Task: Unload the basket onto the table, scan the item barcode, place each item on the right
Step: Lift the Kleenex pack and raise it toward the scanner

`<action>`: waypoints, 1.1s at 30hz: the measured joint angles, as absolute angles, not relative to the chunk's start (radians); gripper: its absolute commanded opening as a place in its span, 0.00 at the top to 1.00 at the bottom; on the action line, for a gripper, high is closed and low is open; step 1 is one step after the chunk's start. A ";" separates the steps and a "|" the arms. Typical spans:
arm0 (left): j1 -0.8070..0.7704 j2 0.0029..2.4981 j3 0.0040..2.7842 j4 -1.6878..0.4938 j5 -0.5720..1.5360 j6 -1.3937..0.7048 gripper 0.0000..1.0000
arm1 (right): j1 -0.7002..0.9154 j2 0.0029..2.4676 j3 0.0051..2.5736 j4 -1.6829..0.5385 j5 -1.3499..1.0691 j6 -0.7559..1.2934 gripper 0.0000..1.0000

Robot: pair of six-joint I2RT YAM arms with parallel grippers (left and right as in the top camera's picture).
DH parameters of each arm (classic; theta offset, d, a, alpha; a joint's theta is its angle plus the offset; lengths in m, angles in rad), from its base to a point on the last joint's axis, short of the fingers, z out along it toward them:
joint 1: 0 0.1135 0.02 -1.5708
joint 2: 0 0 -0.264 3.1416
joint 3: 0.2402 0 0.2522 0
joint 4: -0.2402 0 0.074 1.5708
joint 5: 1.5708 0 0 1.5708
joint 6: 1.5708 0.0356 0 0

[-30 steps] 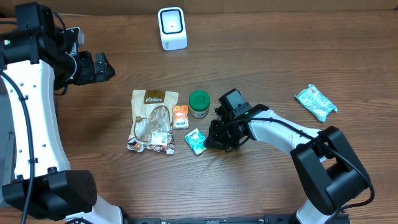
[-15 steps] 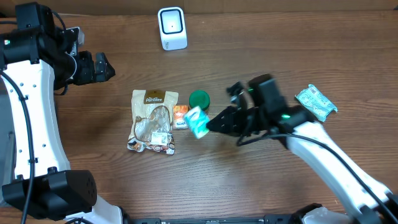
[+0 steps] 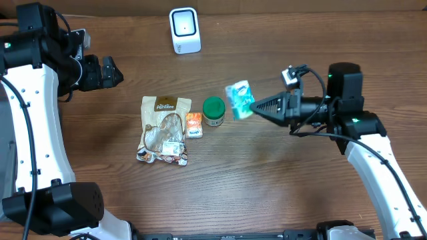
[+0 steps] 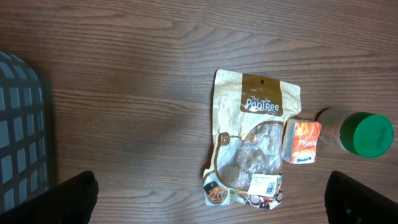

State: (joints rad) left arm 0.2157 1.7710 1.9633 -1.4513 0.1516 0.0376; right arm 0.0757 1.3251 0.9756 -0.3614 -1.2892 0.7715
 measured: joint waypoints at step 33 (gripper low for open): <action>0.216 1.771 1.963 -1.451 0.152 0.038 0.00 | 0.002 1.325 0.976 -0.247 -1.340 1.010 0.96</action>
State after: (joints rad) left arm 0.2157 1.7710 1.9633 -1.4509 0.1520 0.0376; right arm 0.0017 1.3251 0.9756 -0.2474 -1.3396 1.0100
